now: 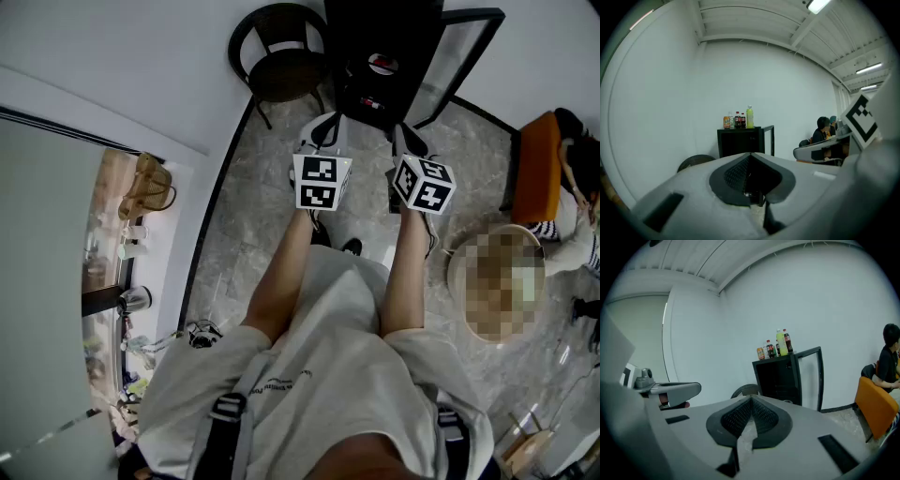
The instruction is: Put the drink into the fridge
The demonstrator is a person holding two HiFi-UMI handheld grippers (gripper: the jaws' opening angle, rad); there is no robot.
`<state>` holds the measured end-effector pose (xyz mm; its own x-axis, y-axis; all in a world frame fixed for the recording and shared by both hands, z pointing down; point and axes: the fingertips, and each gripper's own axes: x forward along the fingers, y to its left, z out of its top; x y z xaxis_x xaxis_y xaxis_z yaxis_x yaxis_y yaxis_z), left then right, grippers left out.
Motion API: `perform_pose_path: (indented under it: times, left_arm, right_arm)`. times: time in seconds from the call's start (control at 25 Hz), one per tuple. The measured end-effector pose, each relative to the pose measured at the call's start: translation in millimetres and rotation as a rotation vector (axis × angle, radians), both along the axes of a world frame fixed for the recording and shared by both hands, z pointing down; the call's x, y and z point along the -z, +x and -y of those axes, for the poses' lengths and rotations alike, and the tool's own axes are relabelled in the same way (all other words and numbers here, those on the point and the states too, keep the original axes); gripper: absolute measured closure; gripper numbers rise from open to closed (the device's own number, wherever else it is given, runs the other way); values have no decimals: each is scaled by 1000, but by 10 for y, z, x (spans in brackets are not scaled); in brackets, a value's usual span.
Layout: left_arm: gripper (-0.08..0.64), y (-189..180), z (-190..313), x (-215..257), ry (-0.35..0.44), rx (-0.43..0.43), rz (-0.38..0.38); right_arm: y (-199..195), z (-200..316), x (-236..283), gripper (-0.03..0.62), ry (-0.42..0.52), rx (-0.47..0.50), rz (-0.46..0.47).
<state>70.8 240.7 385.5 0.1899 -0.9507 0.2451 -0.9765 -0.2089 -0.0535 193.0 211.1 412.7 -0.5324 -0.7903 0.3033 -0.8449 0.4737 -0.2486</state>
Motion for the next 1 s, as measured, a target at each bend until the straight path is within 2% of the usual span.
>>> perform_pose_path:
  times: [0.12,0.36,0.52,0.64,0.8,1.0]
  left_arm:
    - [551,105,40,-3,10,-9,-31]
    - [551,257,18,-53,-2,-43,9]
    - [551,263,9,-142,-12,-51,-17]
    - [551,251,-1,-193,-4,-51,-40]
    - [551,170,68,-173,13,-38,-64]
    - [551,-32,235,-214,-11,-50,-83]
  right_arm:
    - [73,29,33,586,8,-3,6]
    - [206,0,-25,586,-10,-21,11]
    - [149,-36,-5,586,30,21,-5]
    - [94,-51,69,586,58,42,82]
    - [99,29,135,586,73,6,197]
    - [10,187,133,586,74,-28,183]
